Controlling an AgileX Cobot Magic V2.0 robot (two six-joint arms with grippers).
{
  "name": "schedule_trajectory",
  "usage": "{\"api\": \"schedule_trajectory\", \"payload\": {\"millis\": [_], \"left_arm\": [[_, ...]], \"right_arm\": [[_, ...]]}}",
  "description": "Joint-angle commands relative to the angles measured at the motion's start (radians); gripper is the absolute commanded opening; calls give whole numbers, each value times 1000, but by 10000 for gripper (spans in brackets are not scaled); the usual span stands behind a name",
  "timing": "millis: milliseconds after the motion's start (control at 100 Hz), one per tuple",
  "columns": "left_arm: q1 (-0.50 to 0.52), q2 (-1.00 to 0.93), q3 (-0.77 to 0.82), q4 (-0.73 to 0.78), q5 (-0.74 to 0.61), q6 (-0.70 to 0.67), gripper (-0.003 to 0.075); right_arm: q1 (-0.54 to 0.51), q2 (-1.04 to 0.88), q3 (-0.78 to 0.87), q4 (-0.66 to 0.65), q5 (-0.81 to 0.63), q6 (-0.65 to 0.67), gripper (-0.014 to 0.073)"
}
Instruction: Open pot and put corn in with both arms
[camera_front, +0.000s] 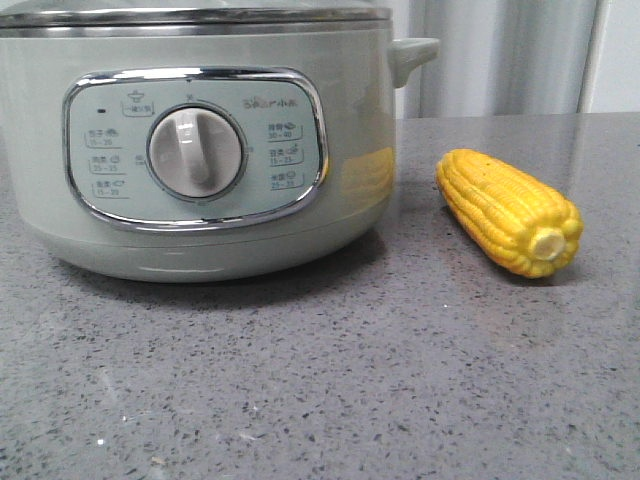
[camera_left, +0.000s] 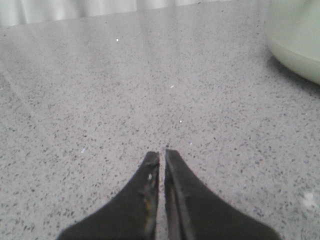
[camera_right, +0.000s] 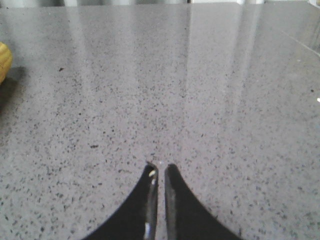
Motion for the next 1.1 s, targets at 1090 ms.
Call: {"api": "schedule_trajectory", "payload": {"millis": [1090], "left_arm": [[2,-26,-55,-98,-396,-7,-20]], "right_arm": [[-4,-20,-12,-40,-395,-3,-48]]}}
